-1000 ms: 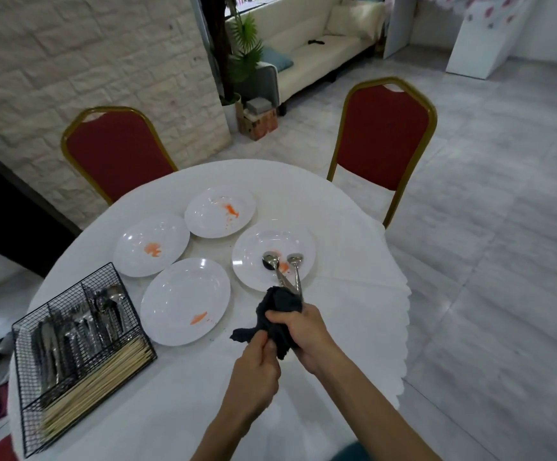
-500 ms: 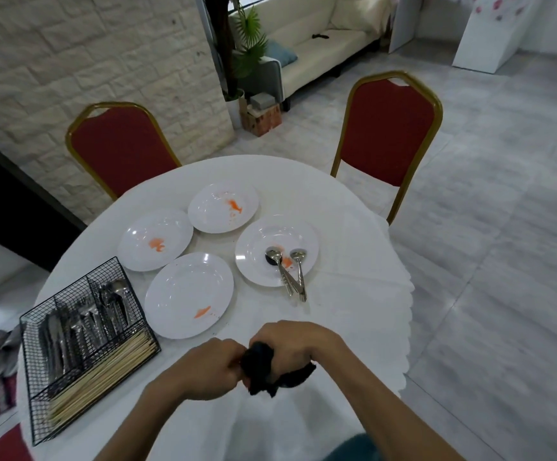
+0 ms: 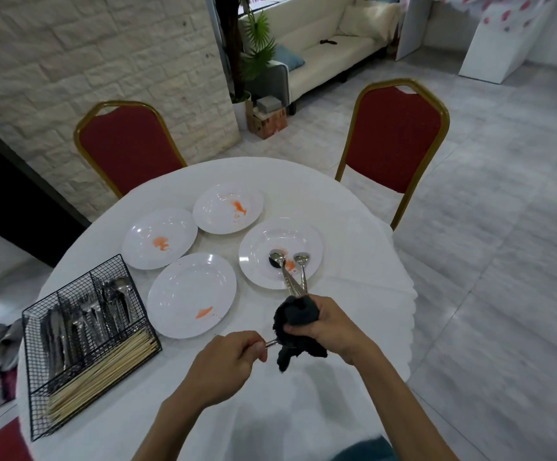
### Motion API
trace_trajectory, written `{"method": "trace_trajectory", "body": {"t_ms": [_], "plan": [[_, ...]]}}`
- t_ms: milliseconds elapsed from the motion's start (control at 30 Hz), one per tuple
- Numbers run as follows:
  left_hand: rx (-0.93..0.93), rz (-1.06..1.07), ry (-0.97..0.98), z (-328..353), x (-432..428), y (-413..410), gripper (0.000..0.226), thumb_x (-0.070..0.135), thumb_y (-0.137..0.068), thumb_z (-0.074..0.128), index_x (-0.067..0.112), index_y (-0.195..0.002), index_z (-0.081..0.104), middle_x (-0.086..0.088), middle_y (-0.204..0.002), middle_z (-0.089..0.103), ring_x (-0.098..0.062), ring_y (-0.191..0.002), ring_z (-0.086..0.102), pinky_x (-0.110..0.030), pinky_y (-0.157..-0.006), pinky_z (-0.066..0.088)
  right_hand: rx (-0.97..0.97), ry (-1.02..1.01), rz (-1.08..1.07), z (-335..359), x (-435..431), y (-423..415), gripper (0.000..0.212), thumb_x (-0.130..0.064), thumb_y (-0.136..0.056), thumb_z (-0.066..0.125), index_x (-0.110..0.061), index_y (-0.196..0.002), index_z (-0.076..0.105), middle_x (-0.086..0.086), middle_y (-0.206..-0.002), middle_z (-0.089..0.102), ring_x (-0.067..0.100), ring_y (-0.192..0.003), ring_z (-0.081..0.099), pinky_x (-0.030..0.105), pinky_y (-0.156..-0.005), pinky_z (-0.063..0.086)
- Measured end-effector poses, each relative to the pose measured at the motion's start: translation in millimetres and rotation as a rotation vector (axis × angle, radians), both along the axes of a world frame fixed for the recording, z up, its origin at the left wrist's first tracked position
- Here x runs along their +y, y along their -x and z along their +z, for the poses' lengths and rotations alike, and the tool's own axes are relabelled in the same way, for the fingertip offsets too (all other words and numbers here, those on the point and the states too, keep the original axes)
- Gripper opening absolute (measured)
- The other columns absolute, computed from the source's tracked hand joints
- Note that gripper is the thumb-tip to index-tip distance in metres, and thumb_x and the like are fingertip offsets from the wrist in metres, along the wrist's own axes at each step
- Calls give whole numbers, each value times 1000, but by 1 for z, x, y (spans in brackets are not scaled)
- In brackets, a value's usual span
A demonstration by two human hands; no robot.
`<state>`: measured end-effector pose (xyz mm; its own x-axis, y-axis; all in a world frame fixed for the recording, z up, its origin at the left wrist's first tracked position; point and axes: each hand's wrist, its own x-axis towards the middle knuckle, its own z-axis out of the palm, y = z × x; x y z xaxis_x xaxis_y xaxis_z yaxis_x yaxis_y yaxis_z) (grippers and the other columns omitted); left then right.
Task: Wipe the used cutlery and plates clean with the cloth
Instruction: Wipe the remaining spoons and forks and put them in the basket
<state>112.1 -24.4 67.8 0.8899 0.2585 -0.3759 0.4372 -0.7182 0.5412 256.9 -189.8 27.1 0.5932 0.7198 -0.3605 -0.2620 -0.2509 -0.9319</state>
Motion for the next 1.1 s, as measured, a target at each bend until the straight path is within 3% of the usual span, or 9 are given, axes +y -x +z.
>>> {"method": "trace_trajectory", "body": {"t_ms": [200,433,500,567,667,767,867,967,1100], "plan": [[-64,236,84,-13,-27,6,29,28,-102,47,28,-78,64,9,-53,50,-7,-51,44,-27,-58,37,177,-99,-314,0,16,14,17,3,-89,69,-7,-103,72,15,-103,77,18,-87,74,27,-72,60],[-211,460,170,-10,-49,-9,26,21,-106,37,20,-88,55,-4,-64,60,-11,-53,51,-18,-50,36,532,-237,-538,12,59,36,26,-4,-92,69,-10,-117,68,13,-112,76,29,-105,72,44,-96,57],[-172,460,276,-9,-51,-9,23,21,-107,36,17,-92,54,-4,-66,67,-11,-52,59,-19,-48,41,482,-197,-545,16,65,43,24,-4,-91,70,-12,-113,70,11,-109,76,26,-104,72,43,-97,57],[-103,365,230,-7,-38,-5,26,28,-106,38,20,-92,59,3,-74,73,-4,-57,65,-15,-54,46,385,-134,-556,18,61,40,23,-6,-90,71,-15,-110,70,8,-107,76,24,-103,71,40,-93,58],[-174,426,133,2,-15,-4,26,36,-105,42,30,-92,65,9,-83,73,0,-68,68,-21,-68,50,305,-90,-455,21,51,33,23,-7,-91,71,-14,-113,68,13,-104,75,28,-91,75,42,-75,63],[-343,541,188,15,-9,-11,20,35,-104,46,28,-99,64,6,-85,73,-1,-71,68,-18,-67,49,246,-102,-276,28,48,37,22,-4,-93,68,-9,-115,67,11,-96,74,20,-74,75,41,-66,64],[-384,492,140,14,-10,-15,14,30,-102,54,26,-94,65,3,-79,72,-9,-73,68,-25,-68,56,174,-92,-133,34,48,45,15,-3,-93,63,-12,-104,70,0,-81,74,13,-72,71,25,-66,58],[-378,536,135,11,-5,-11,16,24,-98,61,24,-83,65,0,-72,70,-18,-73,68,-40,-73,58,203,-87,-78,35,47,48,10,-8,-93,65,-15,-99,69,1,-74,70,19,-70,67,33,-66,59],[-387,561,112,19,7,-8,19,21,-94,65,24,-76,68,3,-68,71,-13,-71,67,-33,-69,52,199,-95,-13,37,48,49,11,-8,-94,63,-16,-100,67,6,-74,67,22,-71,65,39,-69,60]]}}
